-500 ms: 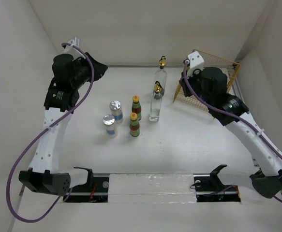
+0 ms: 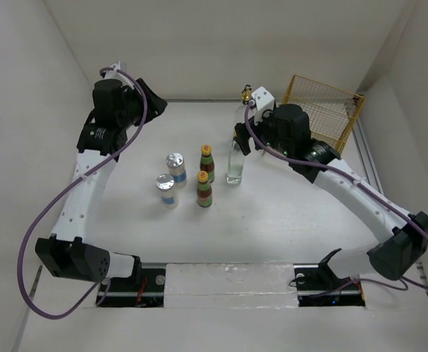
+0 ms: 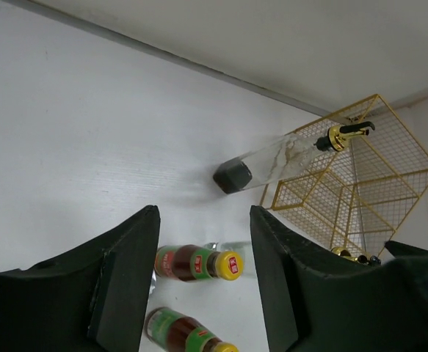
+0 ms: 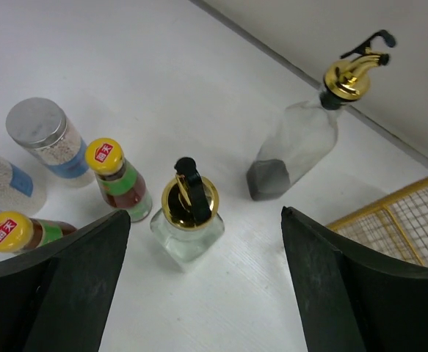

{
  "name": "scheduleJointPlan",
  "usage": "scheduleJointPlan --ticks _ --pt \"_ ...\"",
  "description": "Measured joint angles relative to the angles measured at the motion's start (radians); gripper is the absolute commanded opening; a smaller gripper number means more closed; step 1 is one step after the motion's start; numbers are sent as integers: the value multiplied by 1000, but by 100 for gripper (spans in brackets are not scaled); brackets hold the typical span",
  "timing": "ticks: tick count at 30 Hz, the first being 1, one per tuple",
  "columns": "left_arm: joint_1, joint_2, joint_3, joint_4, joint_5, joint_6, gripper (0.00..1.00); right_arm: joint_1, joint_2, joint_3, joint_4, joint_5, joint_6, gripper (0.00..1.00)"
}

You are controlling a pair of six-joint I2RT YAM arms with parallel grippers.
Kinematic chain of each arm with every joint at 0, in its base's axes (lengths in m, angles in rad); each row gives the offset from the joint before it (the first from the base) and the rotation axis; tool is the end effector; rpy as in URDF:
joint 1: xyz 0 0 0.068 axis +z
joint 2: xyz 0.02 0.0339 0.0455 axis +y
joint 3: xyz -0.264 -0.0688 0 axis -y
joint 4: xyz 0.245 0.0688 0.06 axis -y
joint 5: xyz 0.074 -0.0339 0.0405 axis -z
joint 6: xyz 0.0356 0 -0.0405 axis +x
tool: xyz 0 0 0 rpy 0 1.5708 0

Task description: Organize the condiment bottles

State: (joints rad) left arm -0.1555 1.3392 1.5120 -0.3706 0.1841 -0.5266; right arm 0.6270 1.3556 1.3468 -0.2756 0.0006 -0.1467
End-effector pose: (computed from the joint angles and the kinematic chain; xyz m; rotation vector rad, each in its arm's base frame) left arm 0.2927 -0.0525 0.4503 -0.1990 1.8013 -0.6525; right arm 0.2546 0.1844 0.3985 -0.7045 1.7305 0.3325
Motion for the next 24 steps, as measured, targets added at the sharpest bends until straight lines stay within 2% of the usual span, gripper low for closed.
scheduleJointPlan --ticks 8,10,13,19,22,24 --pt "-6 9 -11 -1 9 -21 48 0 121 -5 76 -47 2 89" --pt "-7 22 -8 -2 11 -21 47 0 125 -18 100 -47 6 87" --pt "-13 43 -4 -5 12 -21 47 0 126 -37 135 -39 12 73" --pt "-16 65 9 -23 18 -21 47 0 133 -105 187 -15 20 72" --pt "-17 65 17 -23 18 -21 46 0 143 -133 210 -15 19 56" --pt "-18 65 21 -23 17 -21 46 0 152 -143 230 -17 23 56"
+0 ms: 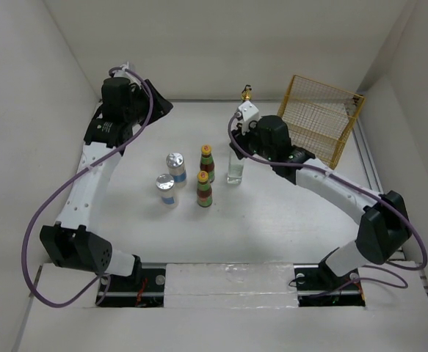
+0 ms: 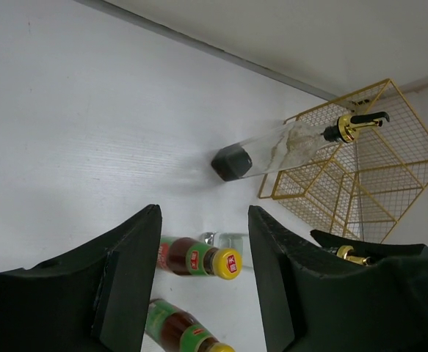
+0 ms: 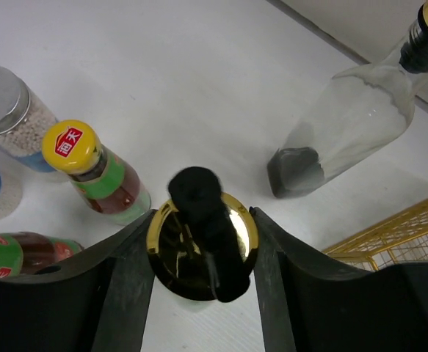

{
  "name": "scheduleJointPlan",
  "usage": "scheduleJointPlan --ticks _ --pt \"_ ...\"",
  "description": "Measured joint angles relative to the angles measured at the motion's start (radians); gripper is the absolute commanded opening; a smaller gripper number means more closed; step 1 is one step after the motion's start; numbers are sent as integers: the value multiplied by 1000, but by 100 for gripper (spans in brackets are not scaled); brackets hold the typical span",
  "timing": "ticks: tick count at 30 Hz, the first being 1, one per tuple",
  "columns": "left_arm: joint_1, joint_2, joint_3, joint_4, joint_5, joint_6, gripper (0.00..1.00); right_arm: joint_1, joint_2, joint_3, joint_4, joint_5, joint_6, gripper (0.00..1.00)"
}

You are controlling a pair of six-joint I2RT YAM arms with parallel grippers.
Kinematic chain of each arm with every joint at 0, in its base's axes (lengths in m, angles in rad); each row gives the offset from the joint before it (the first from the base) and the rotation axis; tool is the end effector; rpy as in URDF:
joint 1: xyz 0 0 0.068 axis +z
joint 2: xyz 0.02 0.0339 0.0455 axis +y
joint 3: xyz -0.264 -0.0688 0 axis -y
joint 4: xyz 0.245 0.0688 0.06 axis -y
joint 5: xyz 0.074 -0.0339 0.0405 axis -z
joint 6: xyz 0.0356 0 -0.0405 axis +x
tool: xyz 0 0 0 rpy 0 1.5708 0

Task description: Organize the condiment bottles

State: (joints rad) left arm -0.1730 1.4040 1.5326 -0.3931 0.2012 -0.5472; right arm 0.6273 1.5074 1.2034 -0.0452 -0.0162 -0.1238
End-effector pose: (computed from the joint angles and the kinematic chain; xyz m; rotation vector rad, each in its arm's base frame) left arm 0.3106 -0.0615 0.4363 -0.2070 1.8743 -0.6845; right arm 0.2895 0.2106 0.3234 -0.7203 1.7970 0.3528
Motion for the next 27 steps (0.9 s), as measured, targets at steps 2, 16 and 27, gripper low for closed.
scheduleJointPlan --ticks 2,16,27 --pt "-4 0 1 -2 -1 0 45 1 8 -9 25 -2 1 48" --pt "-22 -29 -44 7 -11 -2 44 16 -89 -3 -52 35 -11 8" --pt "-74 -19 -43 7 8 -6 44 -212 -138 457 -159 48 -11 6"
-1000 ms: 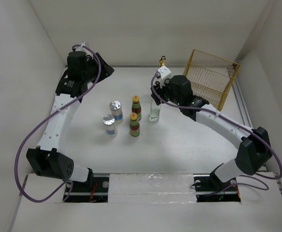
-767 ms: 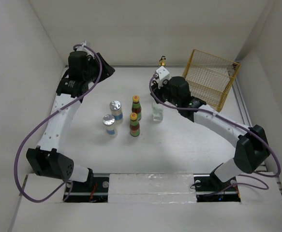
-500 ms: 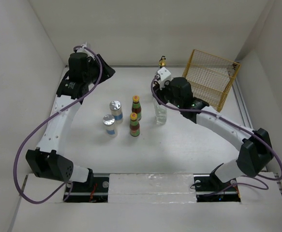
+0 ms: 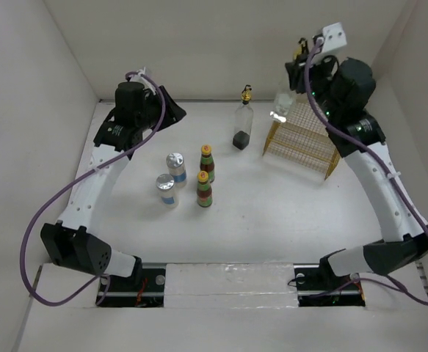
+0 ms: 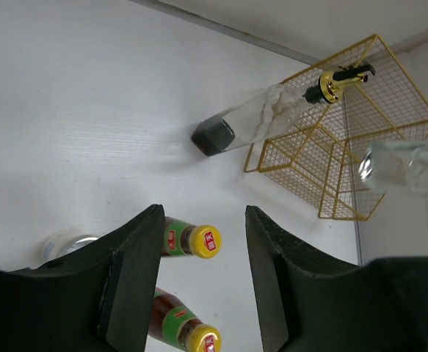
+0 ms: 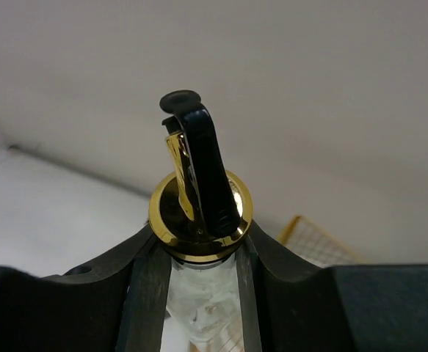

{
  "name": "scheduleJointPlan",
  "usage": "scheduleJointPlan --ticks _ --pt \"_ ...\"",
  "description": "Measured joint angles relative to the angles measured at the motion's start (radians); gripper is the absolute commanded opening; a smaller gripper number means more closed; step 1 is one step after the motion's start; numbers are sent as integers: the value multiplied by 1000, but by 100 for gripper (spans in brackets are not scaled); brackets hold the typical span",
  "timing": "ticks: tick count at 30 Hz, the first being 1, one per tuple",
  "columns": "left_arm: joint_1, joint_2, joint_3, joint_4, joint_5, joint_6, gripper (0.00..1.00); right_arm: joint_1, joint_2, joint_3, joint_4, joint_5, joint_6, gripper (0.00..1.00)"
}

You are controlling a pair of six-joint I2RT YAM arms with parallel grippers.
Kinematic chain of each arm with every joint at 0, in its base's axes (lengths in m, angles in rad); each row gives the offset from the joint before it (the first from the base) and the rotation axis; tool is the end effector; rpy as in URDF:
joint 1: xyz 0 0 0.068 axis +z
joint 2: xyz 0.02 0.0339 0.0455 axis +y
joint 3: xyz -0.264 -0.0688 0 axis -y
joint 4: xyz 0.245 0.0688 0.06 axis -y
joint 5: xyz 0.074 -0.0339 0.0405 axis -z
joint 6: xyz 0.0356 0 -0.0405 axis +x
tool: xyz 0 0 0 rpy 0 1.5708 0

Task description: Organize the condiment bottles

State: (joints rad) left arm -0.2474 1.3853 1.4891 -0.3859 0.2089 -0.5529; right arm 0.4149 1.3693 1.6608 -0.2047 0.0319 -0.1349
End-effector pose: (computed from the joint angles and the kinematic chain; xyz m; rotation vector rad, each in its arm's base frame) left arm 0.3020 -0.0839 0.4277 -0.1418 1.9089 -0.7427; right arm 0.2693 0.1174 0.5095 -0.3788 1.4383 0.2029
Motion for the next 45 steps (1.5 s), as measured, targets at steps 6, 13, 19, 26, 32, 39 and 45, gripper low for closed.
scheduleJointPlan --ticks 6,13,19,26,32,39,45 --pt "-17 33 10 0 20 0 44 -196 204 259 20 -53 2 5" --pt "-19 39 10 1 29 1 43 -333 511 562 -32 -145 29 4" --pt "-20 39 11 0 27 2 43 -396 589 611 -71 -201 62 4" --pt "-20 39 11 0 27 2 43 -436 626 666 -42 -304 122 5" --pt "-20 39 11 0 25 2 43 -462 656 675 8 -382 142 5" --pt "-20 39 13 0 19 2 43 -483 695 674 64 -436 155 5" --pt "-20 40 17 1 18 1 43 -493 732 671 87 -487 162 5"
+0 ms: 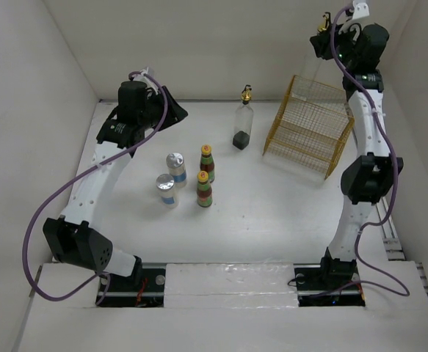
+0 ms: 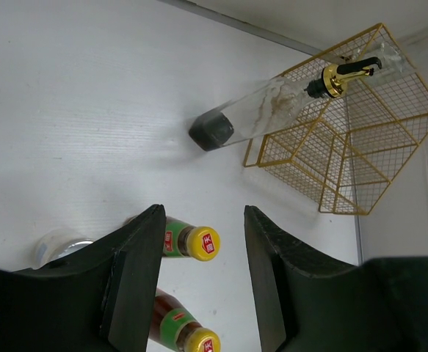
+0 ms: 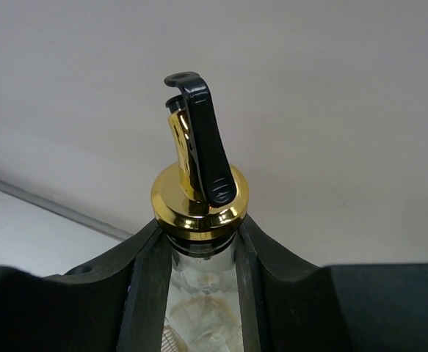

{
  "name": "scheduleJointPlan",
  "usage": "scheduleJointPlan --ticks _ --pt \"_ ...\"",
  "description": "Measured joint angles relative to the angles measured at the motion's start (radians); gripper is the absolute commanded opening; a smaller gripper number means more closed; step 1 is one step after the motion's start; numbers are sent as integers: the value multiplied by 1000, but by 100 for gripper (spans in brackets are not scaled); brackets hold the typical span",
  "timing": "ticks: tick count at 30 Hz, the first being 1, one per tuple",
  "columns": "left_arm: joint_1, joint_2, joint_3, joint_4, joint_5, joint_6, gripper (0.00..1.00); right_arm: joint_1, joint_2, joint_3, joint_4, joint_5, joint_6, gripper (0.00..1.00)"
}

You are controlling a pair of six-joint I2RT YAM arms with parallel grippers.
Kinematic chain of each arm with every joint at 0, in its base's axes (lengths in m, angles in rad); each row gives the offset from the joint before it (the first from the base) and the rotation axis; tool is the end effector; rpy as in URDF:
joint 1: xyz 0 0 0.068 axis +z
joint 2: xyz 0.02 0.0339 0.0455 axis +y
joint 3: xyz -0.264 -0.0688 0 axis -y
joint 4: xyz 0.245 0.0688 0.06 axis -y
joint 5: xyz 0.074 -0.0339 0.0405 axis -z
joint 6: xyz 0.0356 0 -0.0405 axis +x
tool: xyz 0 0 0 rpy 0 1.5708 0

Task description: Organize the condiment bottles

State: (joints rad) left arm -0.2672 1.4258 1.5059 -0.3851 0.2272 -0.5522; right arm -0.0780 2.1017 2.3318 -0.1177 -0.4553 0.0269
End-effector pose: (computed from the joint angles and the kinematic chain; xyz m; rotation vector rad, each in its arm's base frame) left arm 0.3113 -0.0935 0.4215 -0.1145 1.9386 -0.7680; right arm 0.4836 -0.0221 0.4673 -0.2951 1.4467 0.2901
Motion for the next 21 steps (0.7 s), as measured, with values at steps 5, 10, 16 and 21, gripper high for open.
scheduleJointPlan --ticks 5,10,16,21 --pt "0 0 0 2 0 -3 43 -6 -20 -138 78 -37 -5 5" --pt "0 4 3 6 -5 -8 43 -8 -27 -304 92 -43 -19 5" --pt "0 18 11 20 -6 -19 43 -8 -27 -395 101 -42 -48 6" --pt "0 18 11 24 -6 -26 43 -8 -46 -439 140 -42 -50 25"
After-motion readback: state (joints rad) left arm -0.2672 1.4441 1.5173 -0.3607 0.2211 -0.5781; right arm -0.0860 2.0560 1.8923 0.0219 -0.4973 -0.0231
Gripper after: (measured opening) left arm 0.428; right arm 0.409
